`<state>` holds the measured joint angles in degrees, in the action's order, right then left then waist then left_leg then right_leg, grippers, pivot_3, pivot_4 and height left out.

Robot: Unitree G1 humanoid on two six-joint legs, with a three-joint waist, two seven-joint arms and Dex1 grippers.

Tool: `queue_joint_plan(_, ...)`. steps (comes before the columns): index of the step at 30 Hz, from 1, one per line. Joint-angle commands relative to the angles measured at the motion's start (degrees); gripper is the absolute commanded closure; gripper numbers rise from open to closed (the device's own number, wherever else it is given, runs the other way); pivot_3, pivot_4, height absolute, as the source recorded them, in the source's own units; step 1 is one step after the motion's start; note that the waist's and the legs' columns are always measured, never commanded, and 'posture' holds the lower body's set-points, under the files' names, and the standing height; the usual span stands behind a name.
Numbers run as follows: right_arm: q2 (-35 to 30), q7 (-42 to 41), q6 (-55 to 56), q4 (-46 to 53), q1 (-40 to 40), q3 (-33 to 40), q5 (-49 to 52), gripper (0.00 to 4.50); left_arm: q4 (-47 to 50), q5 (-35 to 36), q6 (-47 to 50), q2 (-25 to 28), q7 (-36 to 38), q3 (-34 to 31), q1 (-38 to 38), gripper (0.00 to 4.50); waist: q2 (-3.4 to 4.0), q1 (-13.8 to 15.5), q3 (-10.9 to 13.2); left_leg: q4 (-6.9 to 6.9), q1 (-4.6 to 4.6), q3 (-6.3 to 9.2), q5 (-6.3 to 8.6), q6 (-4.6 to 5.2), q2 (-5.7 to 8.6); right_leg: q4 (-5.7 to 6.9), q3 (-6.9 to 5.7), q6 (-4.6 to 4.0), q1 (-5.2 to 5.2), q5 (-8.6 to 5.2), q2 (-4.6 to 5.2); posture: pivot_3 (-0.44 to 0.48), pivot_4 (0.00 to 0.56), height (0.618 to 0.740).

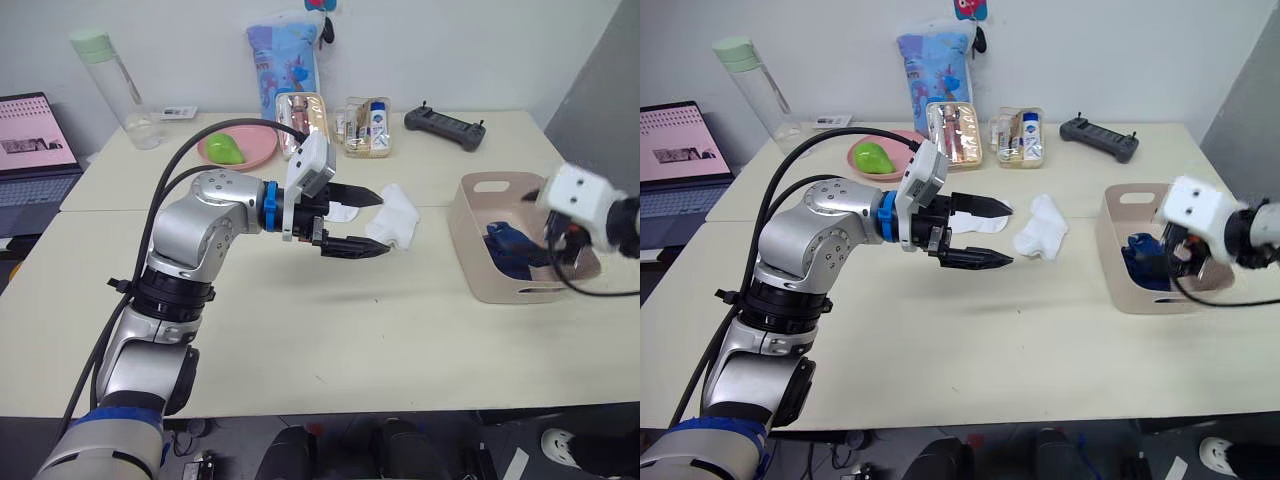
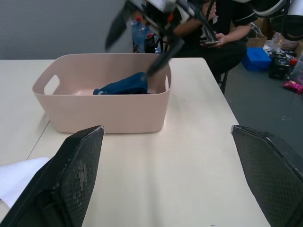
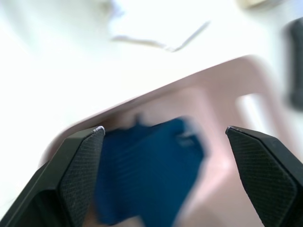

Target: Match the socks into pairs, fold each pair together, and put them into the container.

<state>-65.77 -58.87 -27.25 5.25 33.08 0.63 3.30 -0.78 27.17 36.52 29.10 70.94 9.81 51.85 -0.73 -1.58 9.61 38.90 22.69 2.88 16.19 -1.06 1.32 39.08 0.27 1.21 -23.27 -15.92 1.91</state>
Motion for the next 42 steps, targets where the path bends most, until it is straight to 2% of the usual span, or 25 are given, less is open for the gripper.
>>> queue_joint_plan(1, 1.08, 6.32, 3.44, -1.91, 0.86, -1.3, -5.96, 0.05, 0.33, -0.16, -1.27, 0.2, 0.48, -0.11, 0.64, 0.0, 0.0, 0.05, 0.0, 0.0, 0.01, 0.0, 0.0, -0.01, 0.0, -0.01, 0.0, 0.0, 0.0, 0.0, 0.01, 0.0, 0.15, 0.733)
queue_joint_plan(8, 4.16, 10.41, 9.03, -7.48, -1.36, -9.61, -16.0, 0.05, 0.32, -0.68, -1.83, 0.11, 0.71, 0.2, 0.46, 0.0, 0.0, 0.01, 0.0, 0.0, 0.02, -0.05, -0.01, -0.02, 0.02, 0.0, 0.03, 0.0, -0.02, 0.0, 0.02, 0.0, 0.15, 0.733)
queue_joint_plan(14, 7.35, 10.06, 8.16, -8.87, -1.61, -9.74, -16.55, 0.05, 0.77, -0.85, -1.66, 0.93, 0.63, -0.52, -0.32, 0.0, 0.0, -0.03, 0.0, 0.0, 0.02, -0.06, -0.02, -0.03, 0.02, 0.02, 0.04, 0.0, -0.03, 0.0, 0.02, 0.0, 0.15, 0.733)
queue_joint_plan(17, 7.38, 10.64, 8.42, -8.08, -1.03, -8.36, -16.37, 0.05, 1.3, -0.99, -1.59, 2.04, -0.01, -1.43, -1.46, 0.0, 0.0, -0.07, 0.0, 0.0, 0.01, -0.05, -0.02, -0.03, 0.02, 0.02, 0.04, 0.0, -0.03, 0.0, 0.02, 0.0, 0.15, 0.733)
queue_joint_plan(23, 7.07, 9.58, 0.42, 1.79, -1.06, 2.34, -8.89, 0.05, 0.51, -4.3, -6.96, 7.66, -5.35, -6.98, -7.12, 0.0, 0.01, -0.17, 0.0, -0.04, 0.0, -0.04, -0.01, -0.02, 0.0, 0.04, 0.05, 0.0, -0.06, 0.0, 0.02, 0.0, 0.15, 0.733)
queue_joint_plan(27, 13.34, 9.27, -7.33, 13.89, -1.8, 7.24, 1.02, 0.05, 0.14, -6.48, -11.34, 13.72, -7.62, -12.58, -15.46, 0.0, -0.01, -0.45, -0.01, -0.06, -0.02, 0.01, 0.0, 0.0, -0.03, 0.02, 0.03, -0.01, -0.04, 0.01, 0.01, 0.0, 0.15, 0.733)
queue_joint_plan(30, 15.82, 10.64, -10.68, 18.01, -2.46, 7.6, 3.47, 0.05, 0.39, -6.97, -13.16, 15.66, -8.62, -14.58, -19.64, 0.0, -0.03, 0.08, -0.01, -0.05, -0.02, 0.05, 0.01, 0.01, -0.05, 0.06, -0.02, -0.01, -0.03, 0.01, 0.01, 0.0, 0.15, 0.733)
queue_joint_plan(32, 20.68, 13.31, -12.28, 22.93, -4.47, 6.22, 5.86, 0.05, -2.63, -9.89, -17.16, 17.54, -12.26, -18.13, -25.07, 0.0, -0.08, 0.22, -0.04, -0.01, 0.0, 0.04, 0.02, 0.02, 0.01, 0.01, -0.02, 0.0, 0.0, 0.02, 0.08, 0.0, 0.15, 0.733)
queue_joint_plan(35, 26.74, 16.07, -12.46, 28.96, -12.51, 3.49, 7.73, 0.05, -5.52, -9.73, -19.86, 17.19, -16.89, -24.44, -31.95, 0.0, -0.12, 0.88, -0.03, -0.03, 0.09, 0.08, 0.04, 0.07, 0.02, -0.03, -0.08, 0.01, -0.07, 0.03, 0.1, 0.0, 0.15, 0.733)
queue_joint_plan(36, 28.37, 17.02, -12.76, 30.2, -15.64, 2.77, 8.34, 0.05, -5.0, -9.44, -20.0, 16.93, -17.75, -25.88, -34.4, 0.0, -0.36, 1.09, -0.25, 0.01, 0.16, 0.1, 0.04, 0.07, 0.09, -0.07, -0.11, 0.06, -0.11, 0.07, 0.15, 0.0, 0.15, 0.733)
queue_joint_plan(39, 31.96, 18.2, -16.15, 33.36, -23.6, 1.41, 11.71, 0.05, -0.09, -7.23, -17.6, 16.1, -18.28, -27.76, -40.73, 0.0, -0.41, 1.23, -0.28, -0.07, 0.15, 0.1, 0.12, 0.16, 0.0, -0.1, -0.13, 0.07, -0.11, 0.01, 0.16, 0.0, 0.15, 0.733)
queue_joint_plan(42, 33.92, 18.92, -16.66, 35.2, -26.38, 0.26, 13.89, 0.05, 3.29, -5.07, -14.61, 15.58, -18.72, -28.34, -43.81, 0.0, -0.4, 1.29, -0.27, -0.02, 0.15, 0.04, 0.13, 0.17, 0.04, -0.08, -0.08, 0.05, -0.1, 0.05, 0.23, 0.0, 0.15, 0.733)
